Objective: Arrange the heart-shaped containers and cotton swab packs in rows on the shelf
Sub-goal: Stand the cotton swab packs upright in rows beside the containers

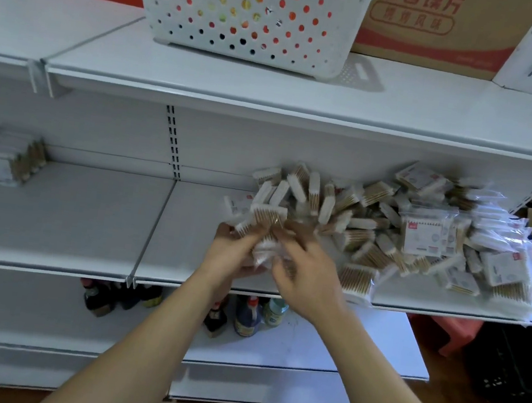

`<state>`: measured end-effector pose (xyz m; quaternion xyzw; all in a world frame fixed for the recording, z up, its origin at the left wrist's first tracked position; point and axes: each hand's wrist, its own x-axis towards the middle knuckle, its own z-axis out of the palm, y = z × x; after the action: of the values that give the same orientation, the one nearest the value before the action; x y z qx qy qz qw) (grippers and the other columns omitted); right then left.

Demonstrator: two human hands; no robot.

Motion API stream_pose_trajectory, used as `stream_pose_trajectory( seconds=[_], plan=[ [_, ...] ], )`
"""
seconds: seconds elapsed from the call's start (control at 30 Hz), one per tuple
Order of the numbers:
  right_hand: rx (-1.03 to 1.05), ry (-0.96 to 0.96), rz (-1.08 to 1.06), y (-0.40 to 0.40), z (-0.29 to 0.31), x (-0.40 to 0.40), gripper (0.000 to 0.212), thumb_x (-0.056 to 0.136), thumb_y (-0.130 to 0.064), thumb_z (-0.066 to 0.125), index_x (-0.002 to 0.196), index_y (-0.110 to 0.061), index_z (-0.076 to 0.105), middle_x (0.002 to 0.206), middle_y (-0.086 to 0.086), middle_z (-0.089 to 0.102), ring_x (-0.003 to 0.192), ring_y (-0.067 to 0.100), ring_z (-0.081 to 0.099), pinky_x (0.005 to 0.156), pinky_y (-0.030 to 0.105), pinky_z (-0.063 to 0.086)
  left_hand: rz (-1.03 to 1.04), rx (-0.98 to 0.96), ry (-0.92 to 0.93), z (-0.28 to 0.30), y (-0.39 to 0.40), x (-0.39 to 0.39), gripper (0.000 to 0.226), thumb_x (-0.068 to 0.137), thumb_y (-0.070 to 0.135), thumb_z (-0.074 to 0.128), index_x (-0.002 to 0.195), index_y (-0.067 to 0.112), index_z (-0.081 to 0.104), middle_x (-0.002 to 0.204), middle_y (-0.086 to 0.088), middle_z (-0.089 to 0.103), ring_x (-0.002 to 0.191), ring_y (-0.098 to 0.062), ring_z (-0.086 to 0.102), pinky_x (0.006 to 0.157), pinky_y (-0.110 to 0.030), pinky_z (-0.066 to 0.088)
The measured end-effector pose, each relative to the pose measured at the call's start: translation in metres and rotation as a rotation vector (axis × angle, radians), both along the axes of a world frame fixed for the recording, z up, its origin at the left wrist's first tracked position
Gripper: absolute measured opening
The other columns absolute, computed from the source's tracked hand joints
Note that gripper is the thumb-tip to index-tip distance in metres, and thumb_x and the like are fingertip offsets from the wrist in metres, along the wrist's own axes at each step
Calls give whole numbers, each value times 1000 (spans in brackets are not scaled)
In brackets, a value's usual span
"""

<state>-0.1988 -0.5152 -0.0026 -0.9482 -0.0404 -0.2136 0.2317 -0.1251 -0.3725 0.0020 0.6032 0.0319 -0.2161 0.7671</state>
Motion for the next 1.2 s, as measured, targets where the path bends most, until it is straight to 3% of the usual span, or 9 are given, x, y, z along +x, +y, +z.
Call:
stream_pose_trajectory(
  seconds=[0.1,0.3,0.4,0.5,0.6,0.73,0.83,0.93,1.2],
  plan=[
    [19,96,-97,-7,-1,-3,56,90,-28,41,145,-21,48,136,9,57,107,26,60,83,35,51,60,56,16,-3,9,2,42,86,21,76,120,14,52,117,-12,65,102,-26,67,70,-47,63],
    [-307,403,-504,-22,-8,-1,58,91,-55,42,130,-14,57,124,9,65,124,33,49,101,41,40,113,116,70,-10,20,2,41,85,25,78,115,13,52,110,-5,59,99,-24,63,68,-44,63],
    [-480,569,-492,-13,-14,-10,82,82,-80,33,125,-14,58,121,9,65,124,35,47,108,46,31,102,127,75,-14,21,-1,38,85,26,78,110,16,52,109,-5,61,99,-25,65,71,-47,63],
    [-510,583,-428,-13,-23,-10,78,81,-76,41,126,-14,55,123,8,63,123,32,49,113,46,31,66,143,59,-15,17,-6,42,84,26,79,114,14,52,110,-5,63,99,-24,66,72,-48,63],
    [-451,534,-371,-11,-22,-9,71,82,-70,40,125,-16,56,119,7,65,116,31,55,111,46,33,69,142,54,-14,15,-8,43,85,25,78,116,12,51,108,-6,65,96,-23,68,73,-49,63],
    [-217,476,-310,-8,-8,-11,54,81,-60,47,118,-20,54,108,2,60,94,27,60,77,37,50,161,153,61,-12,23,-2,43,84,24,78,117,12,52,108,-9,65,95,-27,68,70,-50,63],
    [-57,393,-317,-13,5,-9,39,84,-52,53,109,-23,52,105,1,58,84,26,59,68,35,48,233,141,67,-8,35,4,43,85,24,76,118,11,52,110,-8,60,98,-26,64,71,-49,63],
    [210,216,-298,-7,12,-2,22,90,-43,58,102,-26,50,102,3,60,77,16,55,68,28,38,253,166,55,-8,44,7,45,86,24,76,120,11,49,112,-7,57,98,-25,62,70,-47,63],
    [359,121,-35,66,-2,26,39,97,-52,47,129,-32,55,120,-6,61,105,17,61,88,32,50,270,124,70,-5,69,4,52,82,25,78,123,13,50,114,-9,63,99,-27,68,73,-52,62]
  ],
)
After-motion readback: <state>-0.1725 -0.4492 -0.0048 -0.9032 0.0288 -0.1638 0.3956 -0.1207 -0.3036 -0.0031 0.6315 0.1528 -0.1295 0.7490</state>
